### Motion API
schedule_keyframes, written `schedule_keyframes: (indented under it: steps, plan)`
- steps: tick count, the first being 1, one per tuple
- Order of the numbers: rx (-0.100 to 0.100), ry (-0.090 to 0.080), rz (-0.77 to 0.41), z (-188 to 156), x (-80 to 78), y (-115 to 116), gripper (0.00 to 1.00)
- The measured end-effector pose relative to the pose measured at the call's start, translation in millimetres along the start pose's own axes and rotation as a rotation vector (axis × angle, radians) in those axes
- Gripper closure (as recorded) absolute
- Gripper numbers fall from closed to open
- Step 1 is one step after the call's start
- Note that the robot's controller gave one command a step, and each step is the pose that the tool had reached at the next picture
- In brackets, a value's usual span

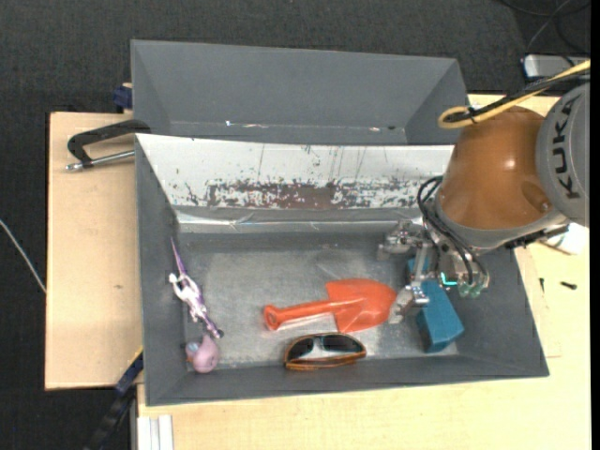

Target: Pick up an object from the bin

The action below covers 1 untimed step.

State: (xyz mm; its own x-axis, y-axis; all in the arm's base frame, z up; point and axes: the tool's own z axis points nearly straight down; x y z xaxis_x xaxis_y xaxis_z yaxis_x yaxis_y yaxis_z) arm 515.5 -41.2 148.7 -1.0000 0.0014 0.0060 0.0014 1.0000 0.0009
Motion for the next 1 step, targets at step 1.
schedule_keyframes:
  steps: [1]
  plan:
    - [0.001, -0.008, -0.001, -4.1, -1.9, 0.0, 0.0]
